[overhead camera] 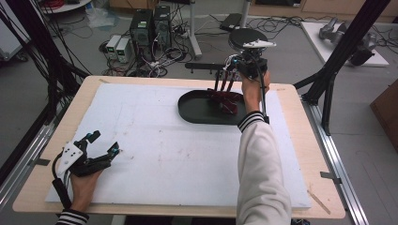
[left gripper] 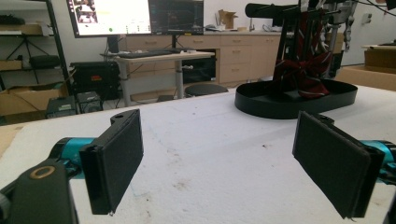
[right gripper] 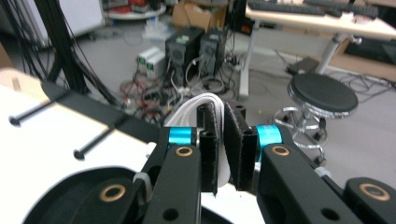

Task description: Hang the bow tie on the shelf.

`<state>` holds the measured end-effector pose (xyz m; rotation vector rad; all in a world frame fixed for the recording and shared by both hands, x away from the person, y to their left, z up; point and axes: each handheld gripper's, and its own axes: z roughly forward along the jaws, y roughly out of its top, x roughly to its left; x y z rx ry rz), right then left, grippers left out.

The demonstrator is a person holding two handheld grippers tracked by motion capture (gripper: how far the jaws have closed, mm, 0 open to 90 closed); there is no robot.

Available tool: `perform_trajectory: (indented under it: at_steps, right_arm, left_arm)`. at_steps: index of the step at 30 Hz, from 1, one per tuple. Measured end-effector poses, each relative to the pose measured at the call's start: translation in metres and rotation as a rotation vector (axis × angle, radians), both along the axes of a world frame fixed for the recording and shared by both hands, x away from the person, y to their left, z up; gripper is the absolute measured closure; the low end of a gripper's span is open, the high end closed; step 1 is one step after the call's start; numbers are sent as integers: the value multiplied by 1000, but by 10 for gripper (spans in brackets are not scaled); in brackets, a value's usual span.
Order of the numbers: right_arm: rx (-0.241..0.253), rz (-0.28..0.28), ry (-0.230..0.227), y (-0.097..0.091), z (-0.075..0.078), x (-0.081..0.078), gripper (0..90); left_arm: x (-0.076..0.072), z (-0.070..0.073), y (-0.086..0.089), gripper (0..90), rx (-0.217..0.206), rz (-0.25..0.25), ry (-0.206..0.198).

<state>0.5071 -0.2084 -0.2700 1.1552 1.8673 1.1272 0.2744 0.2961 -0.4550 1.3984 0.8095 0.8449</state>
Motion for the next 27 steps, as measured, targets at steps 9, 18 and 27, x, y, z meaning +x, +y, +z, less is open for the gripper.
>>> perform_trajectory:
  at_steps: [9,18,27]
  right_arm:
    - [-70,16,27,3,-1,0,719]
    - [-19,21,-8,3,3,-19,212]
    - [81,96,-97,-21,10,-89,105]
  left_arm:
    - [0,0,0,166,-2,-1,0]
    - [0,0,-1,166,8,3,7]
    - [1,1,-1,165,8,-2,14]
